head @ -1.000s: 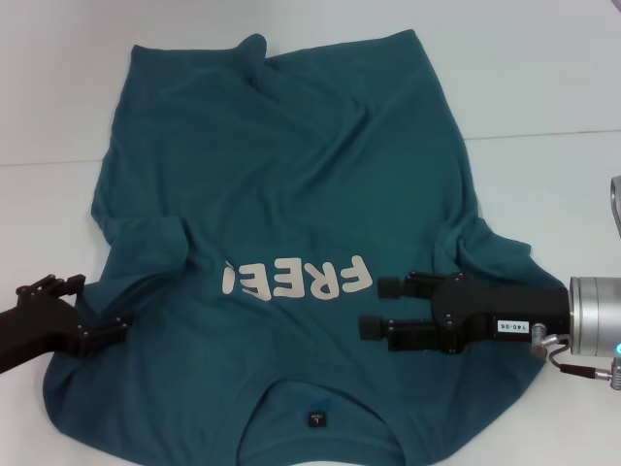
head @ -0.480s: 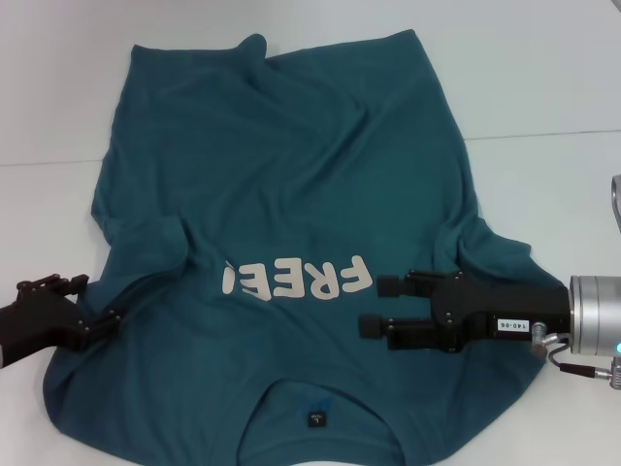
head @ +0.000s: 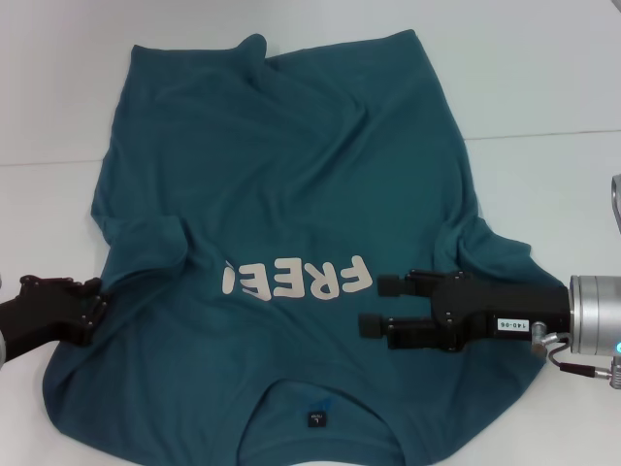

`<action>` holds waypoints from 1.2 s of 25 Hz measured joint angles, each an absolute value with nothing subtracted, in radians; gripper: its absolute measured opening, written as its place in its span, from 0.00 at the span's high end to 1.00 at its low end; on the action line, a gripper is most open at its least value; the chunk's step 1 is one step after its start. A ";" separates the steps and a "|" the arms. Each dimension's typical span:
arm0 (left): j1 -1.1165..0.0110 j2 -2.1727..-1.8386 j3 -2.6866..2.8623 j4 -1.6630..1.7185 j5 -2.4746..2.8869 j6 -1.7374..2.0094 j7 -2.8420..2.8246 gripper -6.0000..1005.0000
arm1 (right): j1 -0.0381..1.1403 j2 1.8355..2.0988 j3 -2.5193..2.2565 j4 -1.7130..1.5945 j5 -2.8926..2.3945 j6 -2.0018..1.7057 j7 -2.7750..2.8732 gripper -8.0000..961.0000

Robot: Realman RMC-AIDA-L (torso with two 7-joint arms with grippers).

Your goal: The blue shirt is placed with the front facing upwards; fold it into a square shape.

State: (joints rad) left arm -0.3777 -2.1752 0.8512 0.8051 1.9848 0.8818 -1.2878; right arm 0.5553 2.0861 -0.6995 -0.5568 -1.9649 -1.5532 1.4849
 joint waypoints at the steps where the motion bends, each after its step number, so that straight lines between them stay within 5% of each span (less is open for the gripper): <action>1: -0.378 -2.175 0.851 0.805 1.985 0.882 -1.288 0.60 | 0.555 2.086 -0.699 -0.557 -1.965 -1.553 1.485 0.08; 10: -0.380 -2.175 0.852 0.807 1.985 0.887 -1.289 0.97 | 0.555 2.086 -0.699 -0.557 -1.965 -1.552 1.485 0.08; 30: -0.383 -2.174 0.869 0.899 1.985 1.171 -1.501 0.96 | 0.552 2.086 -0.701 -0.557 -1.963 -1.558 1.480 0.08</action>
